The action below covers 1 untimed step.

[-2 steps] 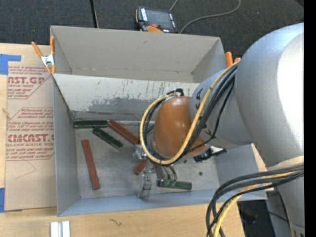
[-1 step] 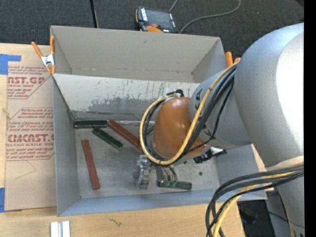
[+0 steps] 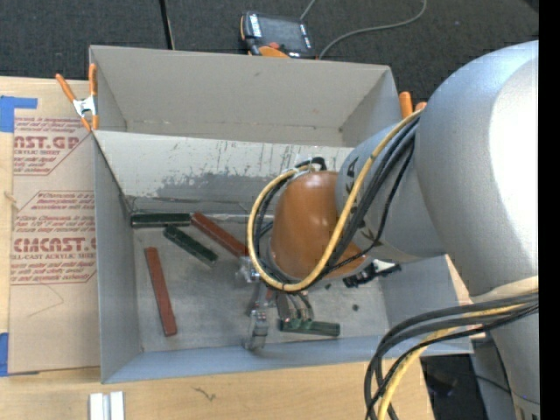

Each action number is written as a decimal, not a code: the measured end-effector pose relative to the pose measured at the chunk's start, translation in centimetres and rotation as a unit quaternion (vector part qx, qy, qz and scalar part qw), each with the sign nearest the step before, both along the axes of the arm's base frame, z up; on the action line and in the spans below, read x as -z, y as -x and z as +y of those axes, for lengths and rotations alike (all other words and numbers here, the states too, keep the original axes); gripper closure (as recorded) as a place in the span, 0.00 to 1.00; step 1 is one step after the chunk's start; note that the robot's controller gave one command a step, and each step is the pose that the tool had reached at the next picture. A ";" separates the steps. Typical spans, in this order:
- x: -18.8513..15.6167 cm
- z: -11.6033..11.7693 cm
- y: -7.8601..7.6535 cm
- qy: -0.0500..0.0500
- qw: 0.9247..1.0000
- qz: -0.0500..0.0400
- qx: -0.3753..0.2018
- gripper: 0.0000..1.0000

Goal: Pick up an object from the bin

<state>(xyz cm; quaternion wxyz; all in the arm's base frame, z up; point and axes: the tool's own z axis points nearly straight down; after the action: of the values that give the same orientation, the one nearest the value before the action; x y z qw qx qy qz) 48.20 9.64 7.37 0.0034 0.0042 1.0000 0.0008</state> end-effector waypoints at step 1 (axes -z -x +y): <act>-3.7 -9.1 -4.3 0.002 1.000 0.001 -0.020 0.00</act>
Offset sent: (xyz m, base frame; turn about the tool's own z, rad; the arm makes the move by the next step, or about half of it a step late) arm 0.0405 -0.0862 0.0351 -0.0469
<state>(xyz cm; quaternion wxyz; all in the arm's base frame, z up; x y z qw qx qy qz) 52.49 0.49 11.04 0.0028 -0.0156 0.9999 -0.0014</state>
